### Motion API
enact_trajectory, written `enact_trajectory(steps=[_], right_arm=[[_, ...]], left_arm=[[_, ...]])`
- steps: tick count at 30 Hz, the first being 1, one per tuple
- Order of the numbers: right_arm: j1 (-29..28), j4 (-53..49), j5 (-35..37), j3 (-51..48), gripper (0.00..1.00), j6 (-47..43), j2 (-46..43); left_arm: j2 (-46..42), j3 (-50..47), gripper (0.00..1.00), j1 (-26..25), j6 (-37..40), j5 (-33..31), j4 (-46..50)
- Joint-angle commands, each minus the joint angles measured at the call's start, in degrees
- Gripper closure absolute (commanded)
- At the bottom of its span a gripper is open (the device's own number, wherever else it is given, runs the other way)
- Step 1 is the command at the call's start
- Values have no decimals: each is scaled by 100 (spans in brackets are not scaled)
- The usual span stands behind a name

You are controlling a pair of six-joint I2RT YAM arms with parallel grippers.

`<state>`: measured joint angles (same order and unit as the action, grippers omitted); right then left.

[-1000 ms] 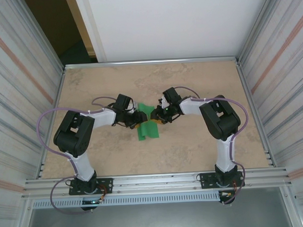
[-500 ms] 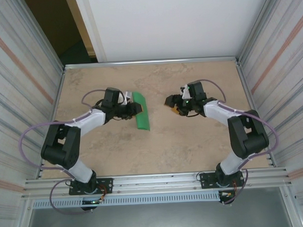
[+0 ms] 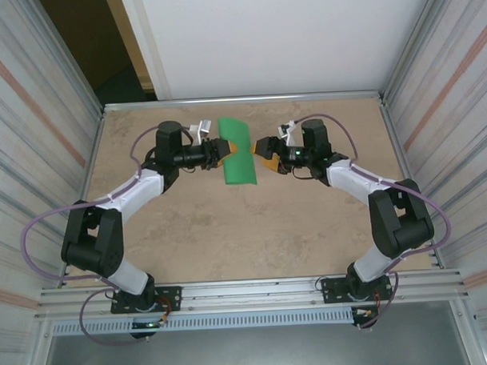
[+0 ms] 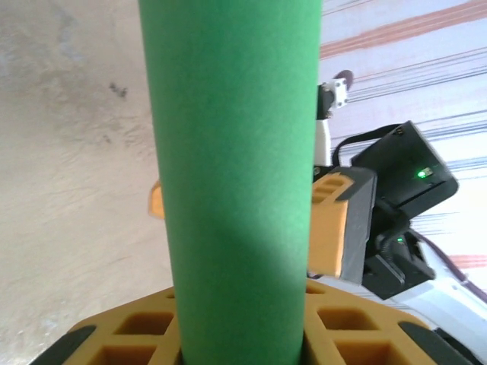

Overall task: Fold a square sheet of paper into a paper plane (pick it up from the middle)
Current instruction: First fold in half a square sheet of paper at the center of the table.

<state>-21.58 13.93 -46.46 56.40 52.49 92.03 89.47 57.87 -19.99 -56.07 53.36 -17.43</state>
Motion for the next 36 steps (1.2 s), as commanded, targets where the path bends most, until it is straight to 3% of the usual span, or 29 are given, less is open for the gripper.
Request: enact_trajectory(steps=[1, 8, 21, 28, 36], right_arm=[[-224, 314, -358, 289, 8, -17, 74], [-217, 540, -459, 332, 13, 144, 77], [86, 288, -445, 201, 50, 87, -255], [95, -36, -466, 218, 64, -126, -308], [30, -648, -218, 281, 88, -604, -342]], left_arm=[[86, 198, 68, 8, -323, 400, -357], [174, 130, 68, 7, -296, 443, -291], [294, 126, 69, 74, 280, 292, 571], [368, 100, 70, 83, 296, 283, 568], [387, 93, 69, 83, 229, 279, 513]])
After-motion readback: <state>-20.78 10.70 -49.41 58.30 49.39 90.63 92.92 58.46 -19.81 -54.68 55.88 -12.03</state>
